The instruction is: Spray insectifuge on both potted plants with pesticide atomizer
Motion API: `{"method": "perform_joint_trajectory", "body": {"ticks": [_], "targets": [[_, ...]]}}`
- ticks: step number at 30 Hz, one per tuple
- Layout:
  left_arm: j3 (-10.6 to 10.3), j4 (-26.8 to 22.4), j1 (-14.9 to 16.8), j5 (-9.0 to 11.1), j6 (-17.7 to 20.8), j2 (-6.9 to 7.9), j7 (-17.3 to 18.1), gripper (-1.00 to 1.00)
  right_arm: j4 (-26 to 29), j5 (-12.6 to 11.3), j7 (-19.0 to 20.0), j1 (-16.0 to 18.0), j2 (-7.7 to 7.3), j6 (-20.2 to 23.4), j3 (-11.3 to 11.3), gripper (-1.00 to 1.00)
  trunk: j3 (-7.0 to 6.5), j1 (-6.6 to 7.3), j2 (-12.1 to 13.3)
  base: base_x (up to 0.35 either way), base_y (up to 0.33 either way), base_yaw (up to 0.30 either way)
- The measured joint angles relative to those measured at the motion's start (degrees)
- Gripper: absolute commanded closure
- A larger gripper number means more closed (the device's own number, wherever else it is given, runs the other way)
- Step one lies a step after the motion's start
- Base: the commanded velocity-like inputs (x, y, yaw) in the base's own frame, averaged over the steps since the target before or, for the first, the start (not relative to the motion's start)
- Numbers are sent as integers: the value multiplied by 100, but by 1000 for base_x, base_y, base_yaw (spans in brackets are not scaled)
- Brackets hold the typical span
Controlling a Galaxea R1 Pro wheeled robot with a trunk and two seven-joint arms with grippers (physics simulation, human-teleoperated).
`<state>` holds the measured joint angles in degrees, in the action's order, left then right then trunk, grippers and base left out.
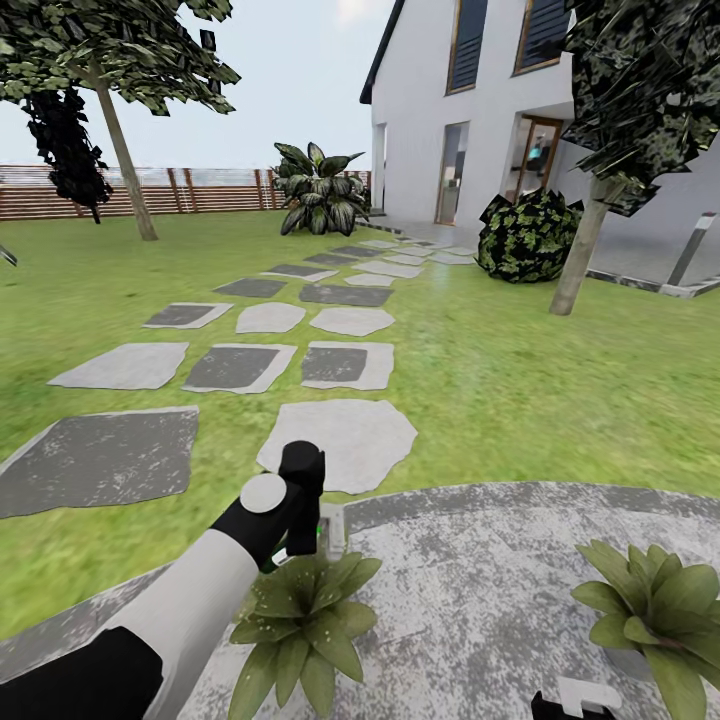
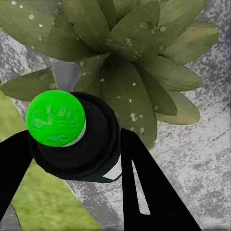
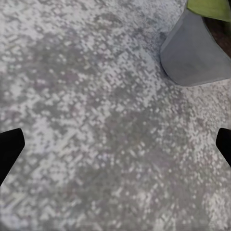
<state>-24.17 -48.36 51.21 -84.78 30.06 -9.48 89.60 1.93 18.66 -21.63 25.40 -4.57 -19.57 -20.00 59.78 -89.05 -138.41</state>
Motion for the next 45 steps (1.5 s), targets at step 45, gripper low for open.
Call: {"method": "perform_joint_trajectory", "body": {"ticks": [45], "targets": [[-326, 88, -192, 81, 33, 8, 1, 100, 8, -8, -8, -2, 15, -9, 0, -100, 0, -4, 0, -119, -134, 151]]}}
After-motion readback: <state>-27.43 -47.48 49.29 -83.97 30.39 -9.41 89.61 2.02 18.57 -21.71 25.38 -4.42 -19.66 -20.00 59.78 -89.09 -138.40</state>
